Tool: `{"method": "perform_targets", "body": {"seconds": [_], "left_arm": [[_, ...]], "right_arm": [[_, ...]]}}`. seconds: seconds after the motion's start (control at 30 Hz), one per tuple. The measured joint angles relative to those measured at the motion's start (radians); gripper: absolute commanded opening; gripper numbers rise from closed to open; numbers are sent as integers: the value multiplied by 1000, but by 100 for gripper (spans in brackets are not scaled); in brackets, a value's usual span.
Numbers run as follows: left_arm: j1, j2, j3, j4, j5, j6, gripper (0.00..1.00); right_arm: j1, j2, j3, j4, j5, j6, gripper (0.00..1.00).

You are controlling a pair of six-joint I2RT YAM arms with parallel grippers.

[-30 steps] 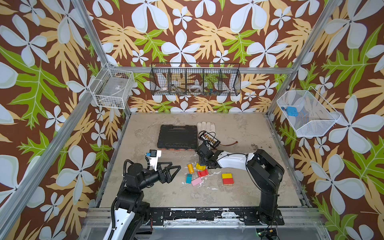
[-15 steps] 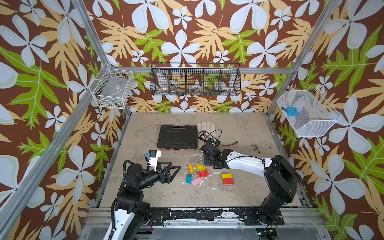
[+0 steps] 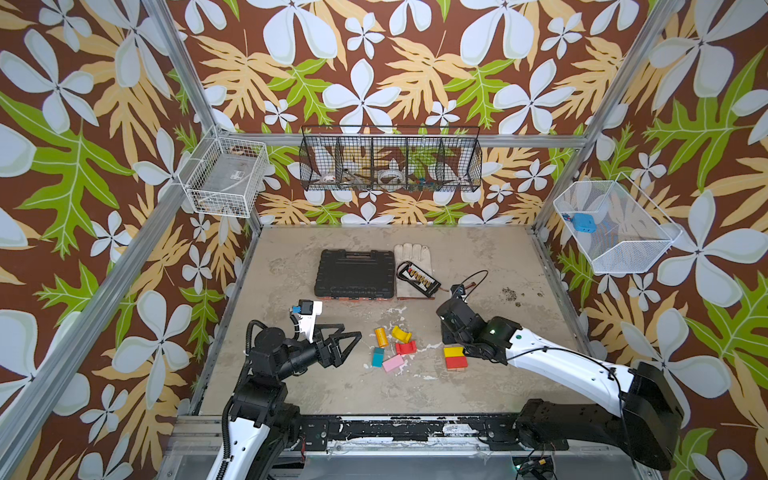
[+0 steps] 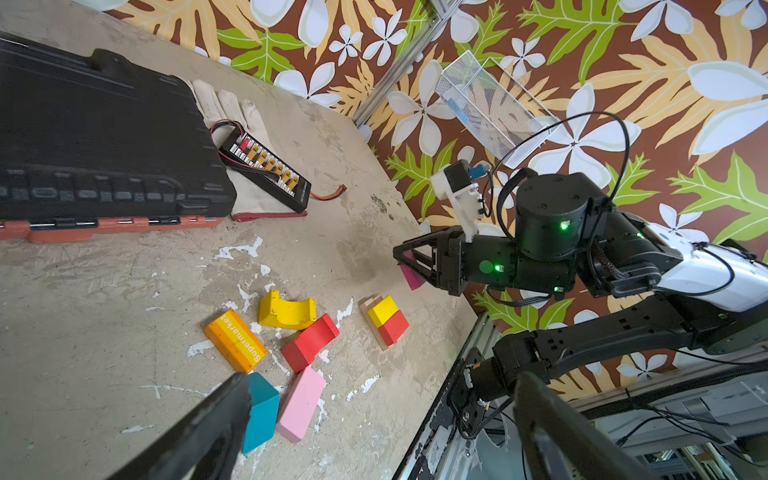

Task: Build the wood block tower
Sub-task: 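Carry the magenta block over the stack with the right gripper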

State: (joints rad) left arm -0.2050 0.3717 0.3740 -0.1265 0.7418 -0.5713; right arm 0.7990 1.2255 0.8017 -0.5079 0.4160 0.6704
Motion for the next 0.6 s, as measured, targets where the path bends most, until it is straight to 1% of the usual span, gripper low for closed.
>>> {"method": "perform_targets", "body": {"seconds": [0.2,0.27,0.43,0.6], "left_arm": [[0,8,-1,3,0,0,100],[0,5,-1,3,0,0,100],[0,6,-1,5,0,0,100],[0,8,-1,5,-1,0,100]], "right_arm": [[-42,-62,-92,2,-21,-21,29],[-54,-62,-116,8,-31,-25,29],[-72,-27,-137,38,-72,-43,25],[-74,-22,-162,57,-108,-43,25]]}}
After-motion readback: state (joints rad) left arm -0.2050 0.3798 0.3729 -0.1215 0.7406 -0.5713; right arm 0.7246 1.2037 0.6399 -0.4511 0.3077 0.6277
